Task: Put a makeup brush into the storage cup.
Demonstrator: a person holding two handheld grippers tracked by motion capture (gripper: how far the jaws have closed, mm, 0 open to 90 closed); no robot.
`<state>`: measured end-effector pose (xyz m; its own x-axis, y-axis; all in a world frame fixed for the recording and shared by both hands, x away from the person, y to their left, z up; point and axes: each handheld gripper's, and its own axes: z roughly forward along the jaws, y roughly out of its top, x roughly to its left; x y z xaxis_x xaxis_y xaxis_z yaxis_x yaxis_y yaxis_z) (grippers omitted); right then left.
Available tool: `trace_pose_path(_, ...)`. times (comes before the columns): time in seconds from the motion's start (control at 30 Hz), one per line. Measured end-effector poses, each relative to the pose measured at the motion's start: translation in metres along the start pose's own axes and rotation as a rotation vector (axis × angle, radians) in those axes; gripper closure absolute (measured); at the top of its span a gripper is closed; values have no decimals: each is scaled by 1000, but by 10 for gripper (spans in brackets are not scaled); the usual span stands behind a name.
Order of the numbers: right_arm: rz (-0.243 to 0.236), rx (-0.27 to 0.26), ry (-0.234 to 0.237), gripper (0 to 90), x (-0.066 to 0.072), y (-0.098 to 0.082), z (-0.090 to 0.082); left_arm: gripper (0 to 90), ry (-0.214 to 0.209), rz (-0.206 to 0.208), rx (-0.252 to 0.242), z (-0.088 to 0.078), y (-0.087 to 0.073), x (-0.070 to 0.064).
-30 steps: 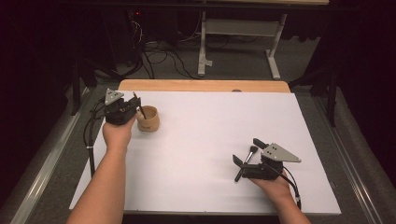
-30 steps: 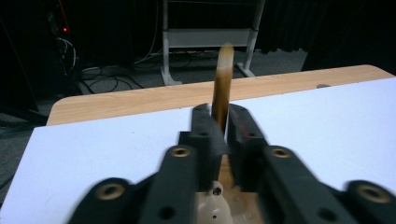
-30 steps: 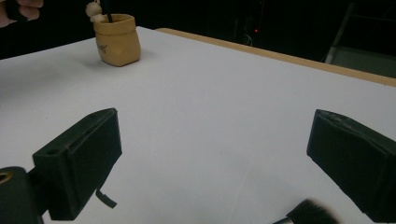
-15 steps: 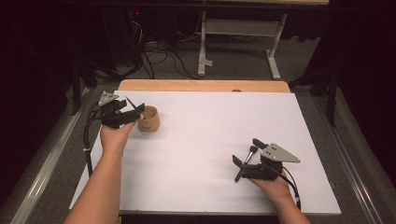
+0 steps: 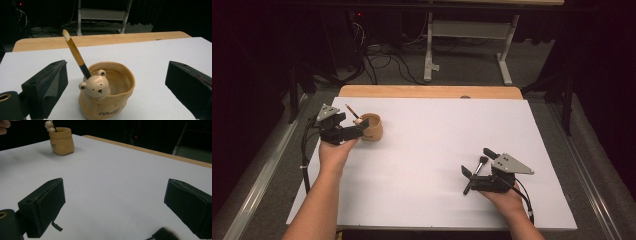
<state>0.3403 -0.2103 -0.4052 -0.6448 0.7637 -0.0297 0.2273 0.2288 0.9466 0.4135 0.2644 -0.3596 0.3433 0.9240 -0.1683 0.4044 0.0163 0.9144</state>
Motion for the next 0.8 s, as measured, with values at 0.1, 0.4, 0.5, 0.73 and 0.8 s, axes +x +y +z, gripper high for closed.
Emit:
trace_pose_path(0.1, -6, 0, 0, 47, 0, 0, 0, 8, -1, 1, -2, -4, -3, -4)
trace_pose_path(0.4, -9, 0, -4, 47, -1, 0, 0, 1, -4, 0, -15, -12, -12, -11)
trace_pose_path(0.5, -8, 3, -10, 47, -1, 0, -1, 0, -8, 8, -16, -15, -16, -14)
trace_pose_path(0.73, -5, 8, -16, 48, -2, -1, -1, 0, -21, 10, -14, -21, -28, -17)
trace_pose_path(0.8, -10, 7, -15, 47, -2, -1, -1, 1, -23, 17, -13, -23, -32, -19)
